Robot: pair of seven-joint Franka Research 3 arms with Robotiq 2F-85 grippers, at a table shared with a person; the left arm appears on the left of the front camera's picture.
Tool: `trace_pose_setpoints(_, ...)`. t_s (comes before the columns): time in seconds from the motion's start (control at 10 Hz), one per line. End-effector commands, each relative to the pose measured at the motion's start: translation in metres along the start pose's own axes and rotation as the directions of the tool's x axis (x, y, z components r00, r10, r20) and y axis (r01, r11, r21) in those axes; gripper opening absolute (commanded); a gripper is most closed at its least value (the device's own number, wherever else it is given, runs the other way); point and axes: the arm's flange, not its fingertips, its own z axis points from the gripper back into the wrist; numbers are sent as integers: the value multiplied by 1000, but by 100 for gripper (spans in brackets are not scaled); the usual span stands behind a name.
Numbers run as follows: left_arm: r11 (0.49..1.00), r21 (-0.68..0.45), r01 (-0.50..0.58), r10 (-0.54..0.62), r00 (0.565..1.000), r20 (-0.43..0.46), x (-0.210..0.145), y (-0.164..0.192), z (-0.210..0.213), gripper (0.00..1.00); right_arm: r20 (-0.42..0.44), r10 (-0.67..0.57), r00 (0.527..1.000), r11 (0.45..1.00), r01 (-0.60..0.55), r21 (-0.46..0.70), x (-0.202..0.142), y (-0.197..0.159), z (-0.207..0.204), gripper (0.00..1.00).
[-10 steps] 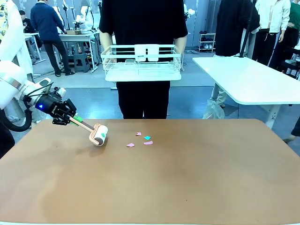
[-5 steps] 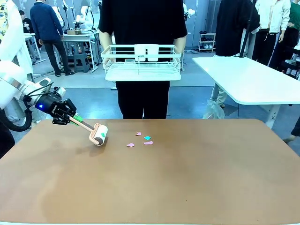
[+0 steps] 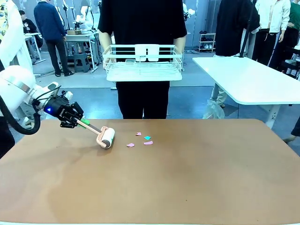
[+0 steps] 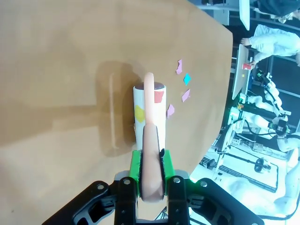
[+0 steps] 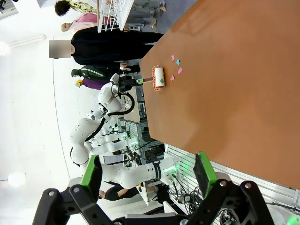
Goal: Clean the table.
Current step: Clean the table with the Lint Roller when the human lifts the Dish drying rack.
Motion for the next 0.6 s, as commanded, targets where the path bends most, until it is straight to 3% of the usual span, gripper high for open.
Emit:
trace_pose_setpoints(0.0,1000,24,-10,10,1000,27,11,-8,-20,22,3,10,1000,1000,-10,13,-1,2,1,100)
trace_pose_setpoints(0.5,998,61,17,-21,997,72,8,-33,-83,22,3,10,1000,1000,-10,13,-1,2,1,100)
